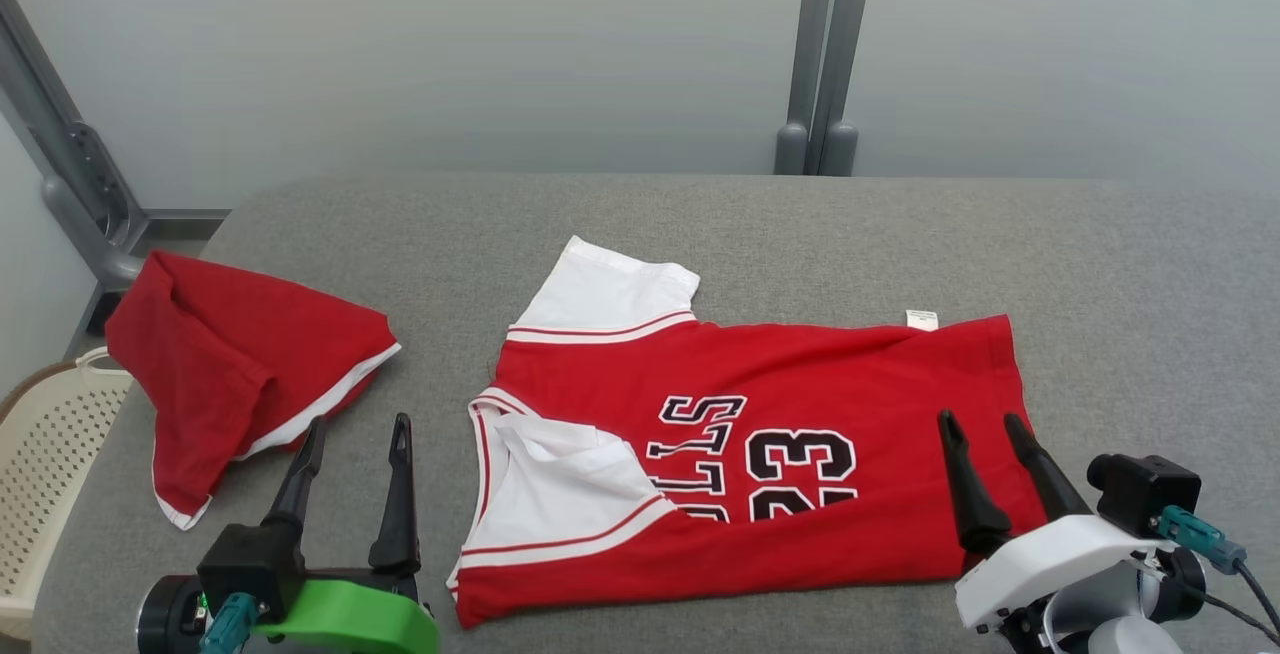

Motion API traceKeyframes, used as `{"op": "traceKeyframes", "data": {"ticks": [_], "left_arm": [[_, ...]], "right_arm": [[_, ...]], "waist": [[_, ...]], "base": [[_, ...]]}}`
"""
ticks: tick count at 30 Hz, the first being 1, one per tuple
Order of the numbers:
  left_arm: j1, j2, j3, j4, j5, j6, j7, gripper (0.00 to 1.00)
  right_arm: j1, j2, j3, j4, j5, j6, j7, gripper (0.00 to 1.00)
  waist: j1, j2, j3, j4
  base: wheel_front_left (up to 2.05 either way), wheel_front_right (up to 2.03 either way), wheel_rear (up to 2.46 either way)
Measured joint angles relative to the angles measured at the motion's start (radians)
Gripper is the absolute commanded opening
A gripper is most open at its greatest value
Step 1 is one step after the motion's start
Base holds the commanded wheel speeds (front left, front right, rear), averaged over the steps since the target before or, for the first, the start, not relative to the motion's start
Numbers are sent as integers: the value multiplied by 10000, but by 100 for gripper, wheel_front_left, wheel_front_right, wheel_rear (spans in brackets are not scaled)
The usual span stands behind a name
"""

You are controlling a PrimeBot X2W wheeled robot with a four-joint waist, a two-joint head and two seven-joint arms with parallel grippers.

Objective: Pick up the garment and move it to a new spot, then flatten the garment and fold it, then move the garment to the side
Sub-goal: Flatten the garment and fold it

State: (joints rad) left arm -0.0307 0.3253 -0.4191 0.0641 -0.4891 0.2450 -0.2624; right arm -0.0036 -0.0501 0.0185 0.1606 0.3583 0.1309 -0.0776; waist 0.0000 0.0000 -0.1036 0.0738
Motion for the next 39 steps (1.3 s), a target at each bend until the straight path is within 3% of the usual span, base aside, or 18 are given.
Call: {"op": "traceKeyframes", "data": {"ticks": [6, 13, 39], "left_arm": [[493, -117, 328, 61, 635, -1152, 0, 100], [930, -297, 422, 752, 1085, -1657, -2, 100], [881, -1016, 1081, 1519, 1751, -2159, -2, 100]], "right_arm": [[39, 4, 357, 391, 88, 0, -339, 100], [268, 8, 430, 811, -230, 0, -384, 100], [259, 8, 407, 892, -431, 0, -46, 100]], "waist": [[0, 0, -205, 61], [0, 0, -325, 40], [0, 0, -63, -213]], "base": [[0, 0, 0], [0, 0, 0], [0, 0, 0]]}}
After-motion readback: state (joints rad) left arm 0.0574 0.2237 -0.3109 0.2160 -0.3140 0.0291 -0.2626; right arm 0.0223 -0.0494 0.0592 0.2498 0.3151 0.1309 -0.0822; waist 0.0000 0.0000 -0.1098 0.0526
